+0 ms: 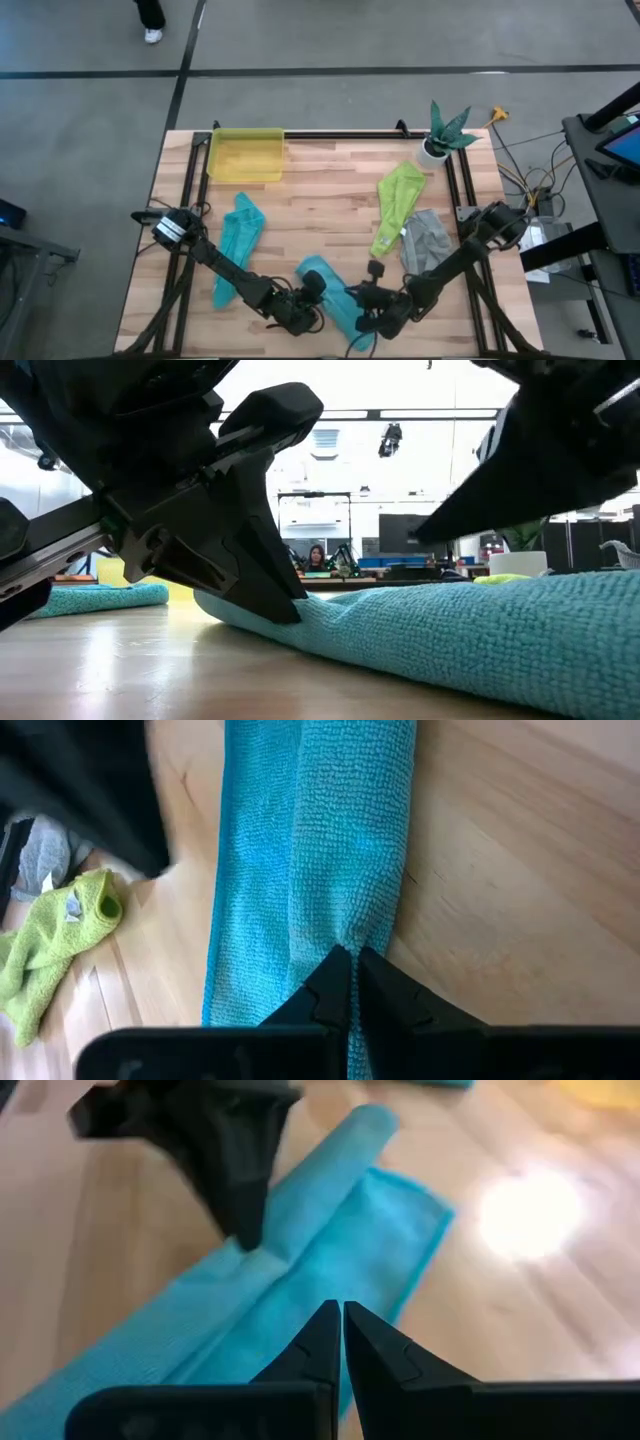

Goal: Roll microfiber towels into tight, uniform cylinder then place into a basket
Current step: Roll the right light blue towel

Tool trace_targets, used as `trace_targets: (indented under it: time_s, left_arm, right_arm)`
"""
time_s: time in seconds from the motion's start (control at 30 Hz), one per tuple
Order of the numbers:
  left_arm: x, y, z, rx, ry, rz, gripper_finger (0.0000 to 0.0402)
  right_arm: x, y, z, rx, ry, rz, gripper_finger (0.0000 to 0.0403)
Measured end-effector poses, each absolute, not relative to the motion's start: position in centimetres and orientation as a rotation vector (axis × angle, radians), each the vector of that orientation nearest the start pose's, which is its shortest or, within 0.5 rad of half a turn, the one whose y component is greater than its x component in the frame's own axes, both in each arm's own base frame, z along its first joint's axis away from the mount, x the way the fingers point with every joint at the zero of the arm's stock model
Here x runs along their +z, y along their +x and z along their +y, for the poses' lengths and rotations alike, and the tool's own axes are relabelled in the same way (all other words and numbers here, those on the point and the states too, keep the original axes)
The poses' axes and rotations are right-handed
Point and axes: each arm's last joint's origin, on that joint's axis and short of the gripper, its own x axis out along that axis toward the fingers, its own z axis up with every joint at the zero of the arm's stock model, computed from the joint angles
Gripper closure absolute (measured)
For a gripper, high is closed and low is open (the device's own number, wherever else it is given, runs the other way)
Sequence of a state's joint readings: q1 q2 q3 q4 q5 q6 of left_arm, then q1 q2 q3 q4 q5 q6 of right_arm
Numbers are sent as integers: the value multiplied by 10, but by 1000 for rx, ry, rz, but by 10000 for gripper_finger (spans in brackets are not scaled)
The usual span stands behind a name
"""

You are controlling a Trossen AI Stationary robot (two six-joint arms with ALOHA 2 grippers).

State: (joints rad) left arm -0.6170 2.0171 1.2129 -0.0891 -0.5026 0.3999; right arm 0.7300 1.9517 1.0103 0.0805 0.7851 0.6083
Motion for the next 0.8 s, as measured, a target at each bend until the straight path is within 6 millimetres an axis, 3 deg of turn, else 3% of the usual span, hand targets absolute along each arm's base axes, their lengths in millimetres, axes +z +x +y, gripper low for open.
trace_targets:
  time_s: [0.3, 0.8]
  left_arm:
    - [135, 339, -223, -261, 854, 736, 401]
    - [154, 354, -217, -277, 877, 747, 401]
  right_arm:
    - [87, 291, 231, -191, 4, 663, 390]
    - [88, 294, 231, -174, 36, 665, 390]
